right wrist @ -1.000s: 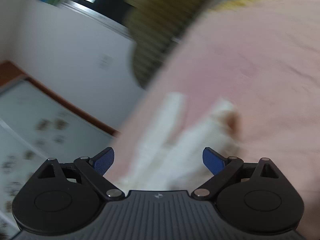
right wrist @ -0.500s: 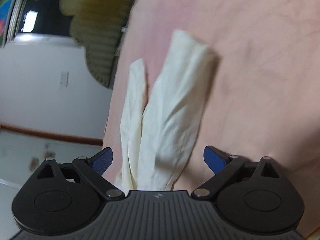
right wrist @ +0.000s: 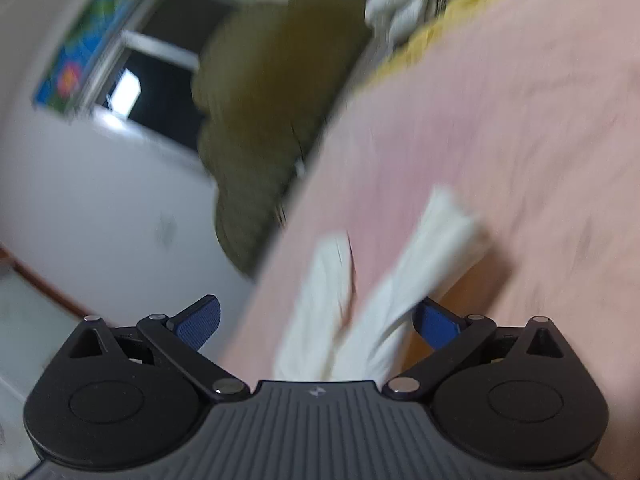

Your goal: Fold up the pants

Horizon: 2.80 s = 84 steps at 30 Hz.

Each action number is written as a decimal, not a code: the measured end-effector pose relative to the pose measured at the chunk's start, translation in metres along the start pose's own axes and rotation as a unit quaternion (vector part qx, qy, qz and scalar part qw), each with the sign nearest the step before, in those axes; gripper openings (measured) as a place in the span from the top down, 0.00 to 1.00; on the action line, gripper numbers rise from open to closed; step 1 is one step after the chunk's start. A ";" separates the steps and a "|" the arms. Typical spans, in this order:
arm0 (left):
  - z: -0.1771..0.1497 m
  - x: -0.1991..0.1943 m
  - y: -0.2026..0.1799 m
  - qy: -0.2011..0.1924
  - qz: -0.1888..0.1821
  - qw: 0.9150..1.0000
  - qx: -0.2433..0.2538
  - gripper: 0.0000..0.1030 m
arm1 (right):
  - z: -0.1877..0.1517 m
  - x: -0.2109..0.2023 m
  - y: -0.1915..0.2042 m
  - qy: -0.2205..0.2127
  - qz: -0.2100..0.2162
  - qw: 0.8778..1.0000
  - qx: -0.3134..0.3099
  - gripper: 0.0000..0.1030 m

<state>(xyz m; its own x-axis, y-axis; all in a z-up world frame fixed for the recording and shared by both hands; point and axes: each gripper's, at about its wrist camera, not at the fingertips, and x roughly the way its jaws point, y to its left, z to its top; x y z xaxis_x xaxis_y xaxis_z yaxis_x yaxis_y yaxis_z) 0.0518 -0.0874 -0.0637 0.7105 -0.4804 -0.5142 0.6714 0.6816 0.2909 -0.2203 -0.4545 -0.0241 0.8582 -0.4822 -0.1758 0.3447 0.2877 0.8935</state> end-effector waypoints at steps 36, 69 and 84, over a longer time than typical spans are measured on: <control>0.000 0.007 0.011 0.021 -0.014 0.999 -0.030 0.00 | -0.200 0.258 0.151 0.236 -0.086 0.726 -0.640 0.01; 0.048 0.023 -0.090 -0.009 -0.136 0.987 0.081 0.18 | -0.015 0.133 0.020 0.205 -0.077 0.954 -0.205 0.90; 0.049 0.018 -0.115 -0.030 -0.112 0.985 0.130 0.36 | -0.009 0.142 0.009 0.183 -0.004 0.978 -0.098 0.93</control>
<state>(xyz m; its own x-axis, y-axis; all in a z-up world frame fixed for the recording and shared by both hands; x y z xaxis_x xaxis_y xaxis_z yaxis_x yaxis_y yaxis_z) -0.0018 -0.2014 -0.0671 0.5437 -0.6405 -0.5423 0.8389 0.3940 0.3756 -0.0919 -0.5130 -0.0443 0.9213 -0.1678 -0.3509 0.3881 0.4555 0.8012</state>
